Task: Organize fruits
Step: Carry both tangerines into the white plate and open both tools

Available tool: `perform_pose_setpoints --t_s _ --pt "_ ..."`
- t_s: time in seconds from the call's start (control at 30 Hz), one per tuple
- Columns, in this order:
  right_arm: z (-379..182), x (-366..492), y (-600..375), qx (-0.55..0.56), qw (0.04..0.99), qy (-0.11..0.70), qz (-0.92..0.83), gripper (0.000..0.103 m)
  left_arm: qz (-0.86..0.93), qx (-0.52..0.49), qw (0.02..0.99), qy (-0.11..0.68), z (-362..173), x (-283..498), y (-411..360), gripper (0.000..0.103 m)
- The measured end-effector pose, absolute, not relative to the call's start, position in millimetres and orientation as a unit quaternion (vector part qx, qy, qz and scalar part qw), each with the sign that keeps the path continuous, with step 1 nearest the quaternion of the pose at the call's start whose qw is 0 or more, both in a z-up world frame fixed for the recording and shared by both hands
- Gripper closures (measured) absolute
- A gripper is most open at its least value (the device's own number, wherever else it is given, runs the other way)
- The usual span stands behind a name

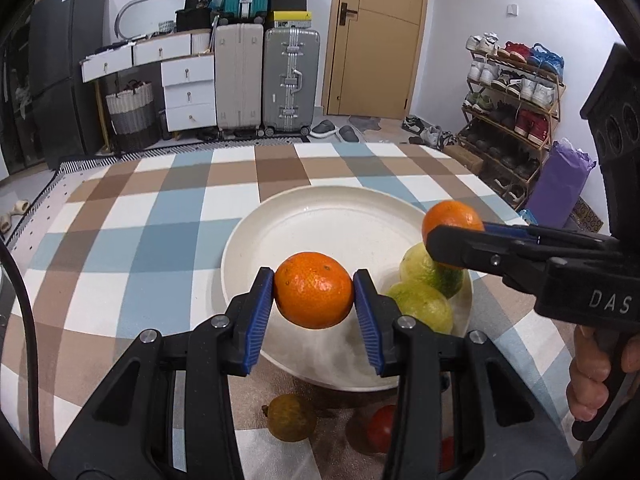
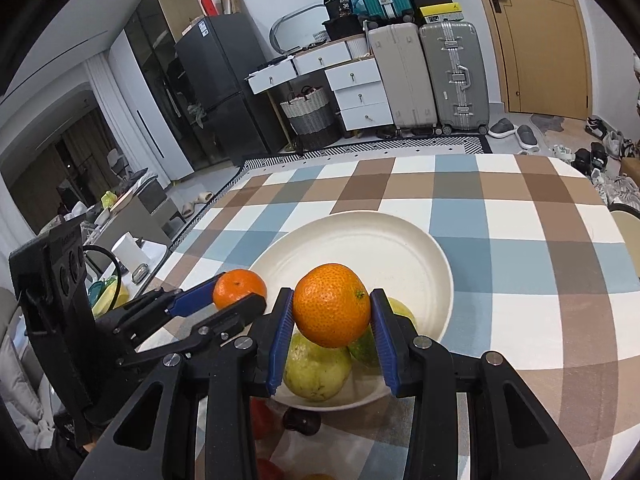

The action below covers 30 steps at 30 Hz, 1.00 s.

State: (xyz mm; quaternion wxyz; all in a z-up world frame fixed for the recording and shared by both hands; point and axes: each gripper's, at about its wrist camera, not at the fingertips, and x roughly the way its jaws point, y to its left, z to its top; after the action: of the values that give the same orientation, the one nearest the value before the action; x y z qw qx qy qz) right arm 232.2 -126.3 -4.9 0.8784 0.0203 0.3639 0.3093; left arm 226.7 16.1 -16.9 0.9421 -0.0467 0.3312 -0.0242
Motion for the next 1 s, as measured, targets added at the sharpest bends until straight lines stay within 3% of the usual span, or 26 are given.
perform_pose_setpoints --t_s 1.0 --pt "-20.5 247.4 -93.3 -0.007 0.878 0.377 0.295 0.063 -0.005 -0.078 0.936 0.344 -27.6 234.2 35.1 0.065"
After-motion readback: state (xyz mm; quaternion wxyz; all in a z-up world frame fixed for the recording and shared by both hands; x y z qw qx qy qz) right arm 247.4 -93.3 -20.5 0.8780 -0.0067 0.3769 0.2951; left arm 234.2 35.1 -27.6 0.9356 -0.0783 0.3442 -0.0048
